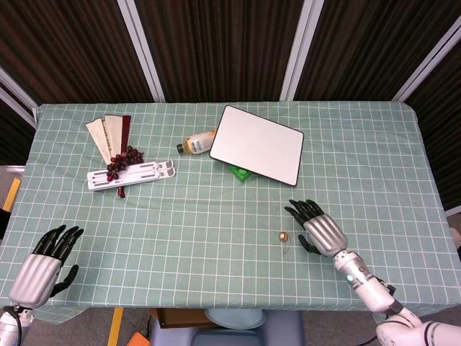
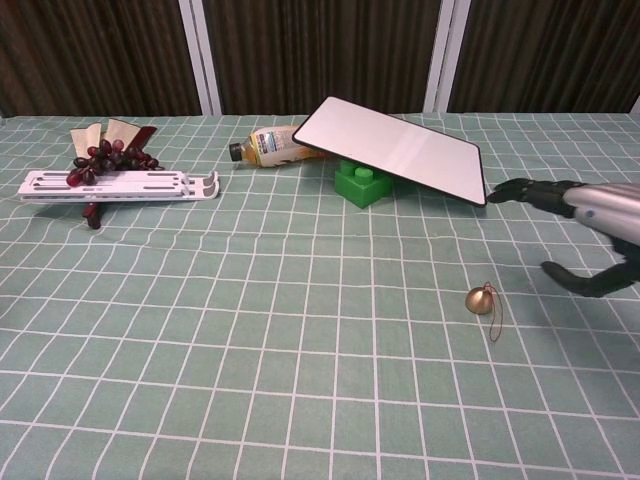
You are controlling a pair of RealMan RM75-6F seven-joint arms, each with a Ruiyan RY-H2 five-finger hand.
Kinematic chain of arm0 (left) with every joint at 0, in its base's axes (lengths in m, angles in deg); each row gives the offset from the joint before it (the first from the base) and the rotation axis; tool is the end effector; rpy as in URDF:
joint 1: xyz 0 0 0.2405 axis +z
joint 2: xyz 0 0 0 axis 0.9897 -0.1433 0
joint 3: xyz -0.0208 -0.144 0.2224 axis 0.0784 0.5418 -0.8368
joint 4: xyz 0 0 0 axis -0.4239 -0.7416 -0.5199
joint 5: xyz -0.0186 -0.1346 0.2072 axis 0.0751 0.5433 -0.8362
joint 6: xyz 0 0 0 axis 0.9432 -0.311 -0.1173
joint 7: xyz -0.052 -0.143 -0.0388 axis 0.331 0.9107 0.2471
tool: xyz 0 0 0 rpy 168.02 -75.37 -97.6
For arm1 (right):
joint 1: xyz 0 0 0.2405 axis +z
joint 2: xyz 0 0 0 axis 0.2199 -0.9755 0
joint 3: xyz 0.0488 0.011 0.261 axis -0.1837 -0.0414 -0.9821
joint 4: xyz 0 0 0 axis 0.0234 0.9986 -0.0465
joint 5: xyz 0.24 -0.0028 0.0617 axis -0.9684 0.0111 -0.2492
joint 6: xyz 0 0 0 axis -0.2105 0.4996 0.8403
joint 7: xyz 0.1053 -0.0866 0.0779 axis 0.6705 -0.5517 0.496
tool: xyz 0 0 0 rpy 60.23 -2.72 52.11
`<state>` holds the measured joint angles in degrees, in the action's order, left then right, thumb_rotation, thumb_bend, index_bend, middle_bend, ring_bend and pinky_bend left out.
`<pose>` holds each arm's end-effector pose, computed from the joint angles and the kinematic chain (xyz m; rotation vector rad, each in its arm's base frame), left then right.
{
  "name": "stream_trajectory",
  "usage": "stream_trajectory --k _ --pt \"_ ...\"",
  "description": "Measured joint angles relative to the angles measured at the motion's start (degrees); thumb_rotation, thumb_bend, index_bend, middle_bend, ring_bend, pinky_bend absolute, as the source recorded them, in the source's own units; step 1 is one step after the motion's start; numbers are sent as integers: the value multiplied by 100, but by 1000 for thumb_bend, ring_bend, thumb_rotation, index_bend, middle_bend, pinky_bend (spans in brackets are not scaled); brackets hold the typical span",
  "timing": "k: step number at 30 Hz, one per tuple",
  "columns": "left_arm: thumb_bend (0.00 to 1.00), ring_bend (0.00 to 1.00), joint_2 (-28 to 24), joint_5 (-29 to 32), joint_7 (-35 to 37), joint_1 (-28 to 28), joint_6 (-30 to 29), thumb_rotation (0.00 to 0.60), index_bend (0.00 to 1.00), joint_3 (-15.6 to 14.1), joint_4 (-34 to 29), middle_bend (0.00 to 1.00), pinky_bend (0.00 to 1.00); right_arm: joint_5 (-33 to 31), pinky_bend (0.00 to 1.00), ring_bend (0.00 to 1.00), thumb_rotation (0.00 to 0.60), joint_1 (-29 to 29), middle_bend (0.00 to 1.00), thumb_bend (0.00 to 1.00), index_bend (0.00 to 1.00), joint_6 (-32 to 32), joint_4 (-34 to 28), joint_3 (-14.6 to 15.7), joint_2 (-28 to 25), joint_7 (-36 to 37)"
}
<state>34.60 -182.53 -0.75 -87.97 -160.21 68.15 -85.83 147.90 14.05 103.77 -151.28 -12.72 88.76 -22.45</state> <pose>-0.3222 0.1748 0.0957 -1.6554 -0.7329 -0.9151 -0.2602 -0.2803 -0.0064 1.8877 -0.9520 0.8980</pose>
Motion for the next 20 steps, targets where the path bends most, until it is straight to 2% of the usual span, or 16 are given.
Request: stream_trajectory --k 5,10,13,20 --pt "447 13 33 -93 5 44 -202 600 44 21 32 42 128 294 0 0 600 -825 0 435 0 1322 -264 310 -371 -288" --pt "447 1 59 -211 2 84 -350 600 42 24 49 32 128 746 0 0 600 -1820 0 420 0 2729 -301 639 -707 -460" --pt "448 0 48 -205 -12 106 -375 600 39 21 13 30 131 941 0 0 600 -2036 0 419 0 2966 -337 718 -896 -457" --pt "447 0 -20 -290 -84 162 -472 600 39 -6 -82 29 130 742 0 0 600 -2119 0 419 0 2755 -577 655 -1191 -442"
